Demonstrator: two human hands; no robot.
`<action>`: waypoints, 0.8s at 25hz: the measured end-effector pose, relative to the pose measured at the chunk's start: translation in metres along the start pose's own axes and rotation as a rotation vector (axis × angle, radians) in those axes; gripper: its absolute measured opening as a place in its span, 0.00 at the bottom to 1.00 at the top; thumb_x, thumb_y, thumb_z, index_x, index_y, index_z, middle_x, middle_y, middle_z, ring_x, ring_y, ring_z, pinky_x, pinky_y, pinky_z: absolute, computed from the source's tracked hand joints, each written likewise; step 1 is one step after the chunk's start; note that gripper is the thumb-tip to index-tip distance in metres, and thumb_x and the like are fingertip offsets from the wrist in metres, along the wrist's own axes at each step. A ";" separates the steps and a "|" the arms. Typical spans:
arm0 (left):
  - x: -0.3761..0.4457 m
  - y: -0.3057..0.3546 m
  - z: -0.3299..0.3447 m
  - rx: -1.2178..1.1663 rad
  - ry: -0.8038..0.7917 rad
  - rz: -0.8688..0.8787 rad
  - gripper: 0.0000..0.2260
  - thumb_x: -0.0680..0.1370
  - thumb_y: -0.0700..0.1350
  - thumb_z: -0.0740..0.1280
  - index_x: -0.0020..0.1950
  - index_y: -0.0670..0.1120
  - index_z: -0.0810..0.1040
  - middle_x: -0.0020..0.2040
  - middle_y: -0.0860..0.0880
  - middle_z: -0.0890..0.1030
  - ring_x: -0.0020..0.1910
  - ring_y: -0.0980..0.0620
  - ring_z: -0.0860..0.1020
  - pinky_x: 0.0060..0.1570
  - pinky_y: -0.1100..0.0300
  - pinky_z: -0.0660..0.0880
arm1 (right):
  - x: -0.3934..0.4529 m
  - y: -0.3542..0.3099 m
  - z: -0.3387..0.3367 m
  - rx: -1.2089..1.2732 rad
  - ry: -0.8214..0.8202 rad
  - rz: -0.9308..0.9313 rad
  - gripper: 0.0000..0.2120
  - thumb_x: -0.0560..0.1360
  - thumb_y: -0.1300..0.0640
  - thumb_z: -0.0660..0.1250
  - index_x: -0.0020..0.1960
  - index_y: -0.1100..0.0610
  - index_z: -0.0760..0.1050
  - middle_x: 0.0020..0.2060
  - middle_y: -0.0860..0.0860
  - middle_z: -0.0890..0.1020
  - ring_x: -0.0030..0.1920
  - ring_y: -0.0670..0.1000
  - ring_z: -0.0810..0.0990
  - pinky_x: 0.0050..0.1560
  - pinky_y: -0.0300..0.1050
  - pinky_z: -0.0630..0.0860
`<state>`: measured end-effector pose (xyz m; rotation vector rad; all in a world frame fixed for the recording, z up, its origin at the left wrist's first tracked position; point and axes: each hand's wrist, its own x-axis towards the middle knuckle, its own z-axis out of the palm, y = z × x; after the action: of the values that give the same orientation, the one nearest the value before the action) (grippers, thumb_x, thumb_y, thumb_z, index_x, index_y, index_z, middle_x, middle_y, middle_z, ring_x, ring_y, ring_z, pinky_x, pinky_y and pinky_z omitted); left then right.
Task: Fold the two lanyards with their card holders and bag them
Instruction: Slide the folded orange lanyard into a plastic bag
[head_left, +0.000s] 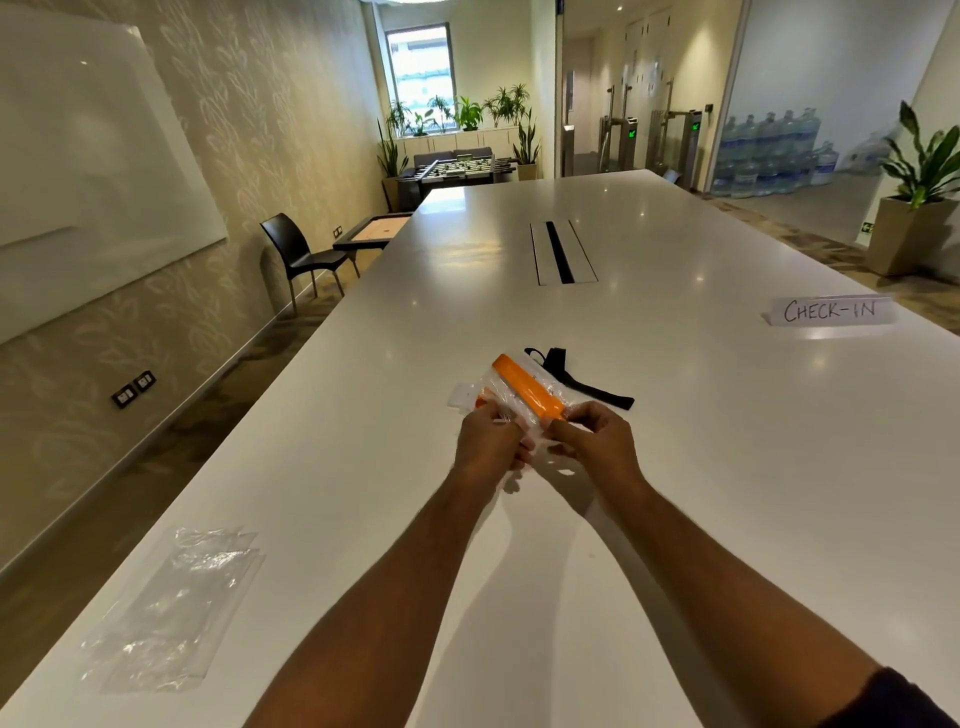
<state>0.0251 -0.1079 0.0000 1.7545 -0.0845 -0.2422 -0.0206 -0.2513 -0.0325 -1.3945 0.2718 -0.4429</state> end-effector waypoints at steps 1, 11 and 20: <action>0.005 0.003 -0.004 -0.003 0.001 0.015 0.04 0.78 0.40 0.68 0.51 0.46 0.81 0.31 0.49 0.82 0.26 0.54 0.78 0.30 0.59 0.77 | 0.007 -0.004 0.003 0.025 -0.009 0.006 0.18 0.68 0.65 0.80 0.54 0.60 0.77 0.49 0.58 0.85 0.44 0.57 0.88 0.40 0.46 0.84; 0.078 0.033 -0.031 0.036 0.114 -0.016 0.07 0.79 0.46 0.69 0.44 0.44 0.82 0.37 0.44 0.83 0.35 0.48 0.81 0.37 0.55 0.82 | 0.079 -0.026 0.031 -0.127 -0.027 -0.014 0.20 0.69 0.58 0.81 0.58 0.61 0.80 0.46 0.58 0.87 0.44 0.57 0.88 0.50 0.54 0.85; 0.143 0.040 -0.039 0.305 0.037 0.088 0.10 0.73 0.46 0.77 0.47 0.44 0.79 0.45 0.42 0.84 0.44 0.46 0.85 0.48 0.51 0.83 | 0.145 -0.016 0.060 -0.497 -0.114 -0.122 0.17 0.73 0.59 0.77 0.60 0.63 0.82 0.47 0.56 0.87 0.34 0.41 0.85 0.36 0.32 0.80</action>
<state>0.1754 -0.1061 0.0299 2.0526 -0.1795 -0.1369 0.1319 -0.2658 0.0042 -1.9236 0.2110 -0.4094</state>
